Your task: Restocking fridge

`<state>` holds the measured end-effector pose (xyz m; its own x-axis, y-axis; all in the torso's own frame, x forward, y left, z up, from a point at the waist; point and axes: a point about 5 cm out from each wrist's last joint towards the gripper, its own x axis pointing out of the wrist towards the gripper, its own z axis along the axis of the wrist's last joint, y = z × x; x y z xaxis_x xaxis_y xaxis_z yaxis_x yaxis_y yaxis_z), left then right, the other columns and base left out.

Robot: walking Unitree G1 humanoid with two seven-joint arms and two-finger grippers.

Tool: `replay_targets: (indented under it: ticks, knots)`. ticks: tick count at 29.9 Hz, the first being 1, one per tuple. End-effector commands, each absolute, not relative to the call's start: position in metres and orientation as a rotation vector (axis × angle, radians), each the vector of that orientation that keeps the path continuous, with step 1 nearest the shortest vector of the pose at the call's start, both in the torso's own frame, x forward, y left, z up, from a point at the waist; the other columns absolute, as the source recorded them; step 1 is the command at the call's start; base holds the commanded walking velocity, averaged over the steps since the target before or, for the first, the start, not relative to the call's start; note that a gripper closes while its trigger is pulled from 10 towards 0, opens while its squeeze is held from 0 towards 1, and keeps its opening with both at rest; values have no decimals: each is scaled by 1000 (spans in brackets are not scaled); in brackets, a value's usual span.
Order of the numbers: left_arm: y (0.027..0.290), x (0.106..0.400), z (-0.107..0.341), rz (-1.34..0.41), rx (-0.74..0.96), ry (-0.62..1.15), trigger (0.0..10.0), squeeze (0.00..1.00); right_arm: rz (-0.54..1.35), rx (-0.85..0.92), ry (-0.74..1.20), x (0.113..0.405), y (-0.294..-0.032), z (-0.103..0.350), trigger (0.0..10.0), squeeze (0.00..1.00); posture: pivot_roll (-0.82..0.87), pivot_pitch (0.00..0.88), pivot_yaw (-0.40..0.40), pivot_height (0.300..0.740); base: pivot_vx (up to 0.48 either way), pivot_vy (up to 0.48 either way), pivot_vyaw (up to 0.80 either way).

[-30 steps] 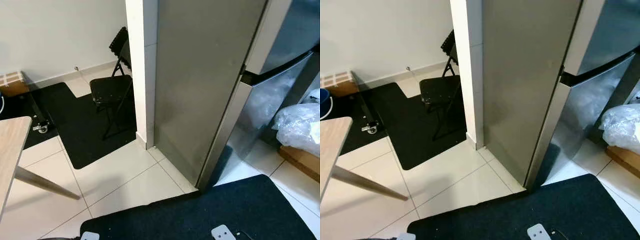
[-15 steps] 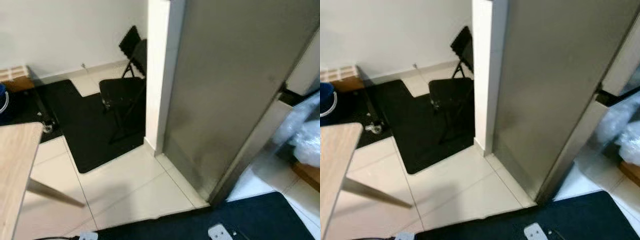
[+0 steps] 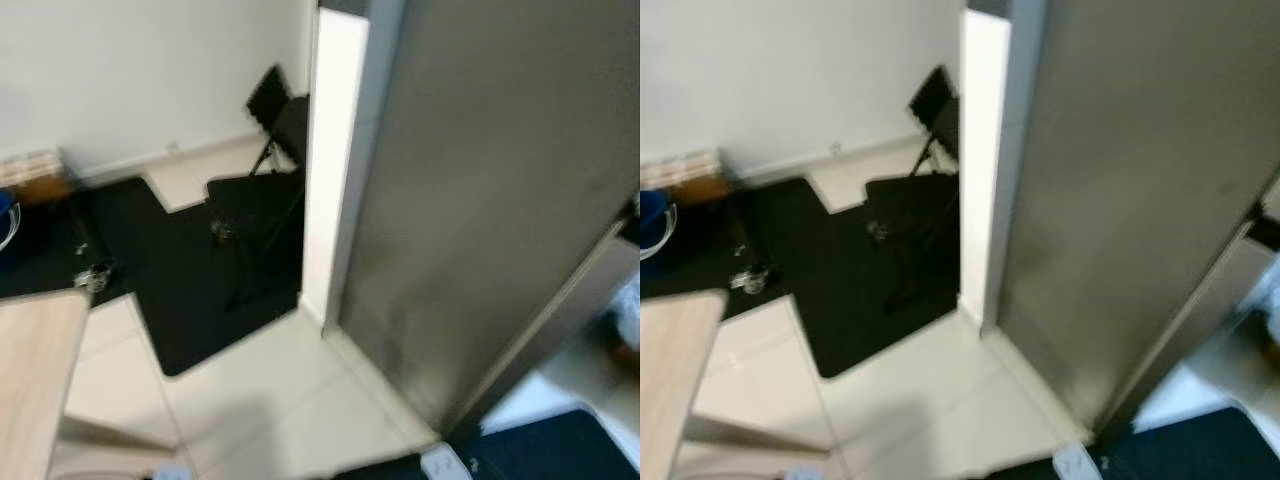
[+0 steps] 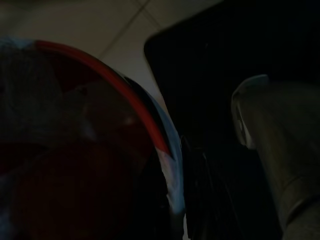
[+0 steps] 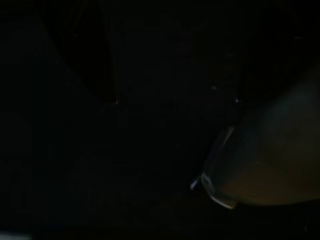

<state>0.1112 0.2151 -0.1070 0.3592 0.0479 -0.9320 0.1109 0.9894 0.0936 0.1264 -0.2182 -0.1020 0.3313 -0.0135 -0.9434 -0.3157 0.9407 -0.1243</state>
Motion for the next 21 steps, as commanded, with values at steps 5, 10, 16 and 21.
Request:
replay_targets:
  ticks: [5, 10, 16, 21]
  knots:
    - [206, 110, -109, -74, 135, 1203, 10000, 0, 201, -301, 1218, 130, -215, -102, 10000, 0, -18, 0, 18, 740, 281, 0, -788]
    - [205, 110, -109, -78, 136, 1205, 10000, 0, 196, -302, 1220, 129, -215, -102, 10000, 0, -18, 0, 18, 740, 286, 0, -788]
    - [205, 110, -109, -79, 137, 1205, 10000, 0, 195, -301, 1221, 129, -215, -102, 10000, 0, -20, 0, 19, 740, 286, 0, -788]
    - [206, 110, -109, -80, 141, 1206, 10000, 0, 193, -299, 1213, 129, -214, -102, 10000, 0, -19, 0, 19, 740, 282, 0, -473]
